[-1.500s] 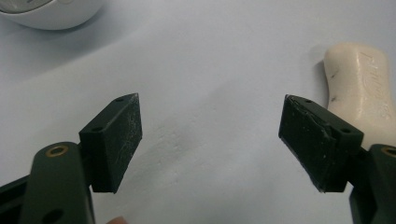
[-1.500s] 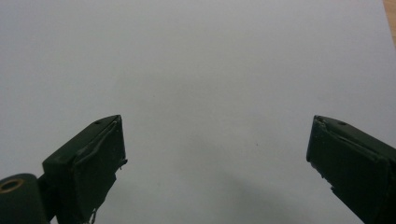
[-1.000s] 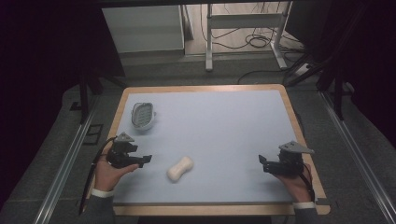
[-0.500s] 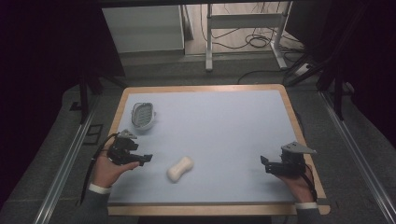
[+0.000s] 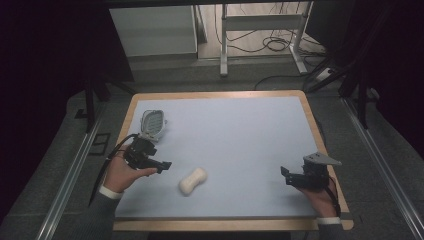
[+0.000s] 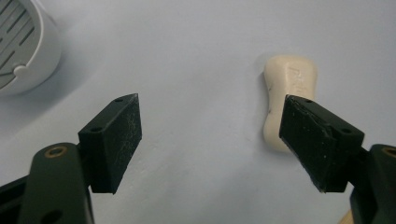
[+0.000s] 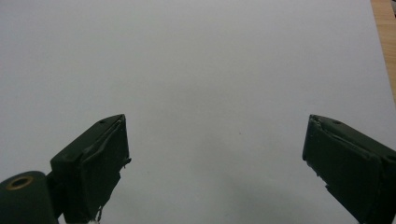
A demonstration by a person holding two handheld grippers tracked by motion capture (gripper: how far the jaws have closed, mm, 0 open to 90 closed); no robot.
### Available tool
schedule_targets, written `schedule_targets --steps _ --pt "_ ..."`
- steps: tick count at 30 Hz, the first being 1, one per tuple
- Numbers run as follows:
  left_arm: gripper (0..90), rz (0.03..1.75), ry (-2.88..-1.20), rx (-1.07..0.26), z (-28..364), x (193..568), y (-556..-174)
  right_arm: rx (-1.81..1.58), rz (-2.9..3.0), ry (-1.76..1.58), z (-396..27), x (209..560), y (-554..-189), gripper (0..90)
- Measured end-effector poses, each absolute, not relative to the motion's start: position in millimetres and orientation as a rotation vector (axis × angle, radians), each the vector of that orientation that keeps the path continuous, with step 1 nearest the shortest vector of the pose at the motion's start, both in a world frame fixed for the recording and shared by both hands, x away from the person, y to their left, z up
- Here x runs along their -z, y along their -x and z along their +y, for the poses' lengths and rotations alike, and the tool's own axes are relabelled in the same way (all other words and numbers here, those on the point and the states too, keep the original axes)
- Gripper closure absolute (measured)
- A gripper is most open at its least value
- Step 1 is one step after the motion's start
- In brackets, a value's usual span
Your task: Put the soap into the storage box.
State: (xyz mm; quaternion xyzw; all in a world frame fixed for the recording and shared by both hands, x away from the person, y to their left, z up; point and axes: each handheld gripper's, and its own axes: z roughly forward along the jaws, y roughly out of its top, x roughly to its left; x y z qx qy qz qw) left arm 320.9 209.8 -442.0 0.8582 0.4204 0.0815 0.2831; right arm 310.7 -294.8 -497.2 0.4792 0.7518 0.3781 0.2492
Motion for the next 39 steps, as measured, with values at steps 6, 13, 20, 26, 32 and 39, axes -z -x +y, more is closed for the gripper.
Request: schedule_targets --steps 6,13,20,26,32,39 --pt "21.3 1.117 -2.329 -0.219 201 441 -326 -1.019 2.053 -1.305 -293 498 -311 6.9" --pt "21.4 1.110 -2.358 -0.214 190 439 -327 -1.011 2.060 -1.300 -293 499 -311 6.9" --pt "21.4 1.091 -2.378 -0.210 180 438 -328 -1.006 2.062 -1.299 -293 499 -311 7.0" --pt "21.3 1.079 -2.398 -0.192 171 442 -329 -1.000 2.067 -1.301 -293 501 -311 7.0" --pt "21.3 1.062 -2.417 -0.173 163 447 -328 -0.999 2.064 -1.292 -292 500 -310 7.0" --pt "21.3 1.042 -2.445 -0.142 151 457 -329 -0.991 2.062 -1.293 -292 501 -310 7.0"
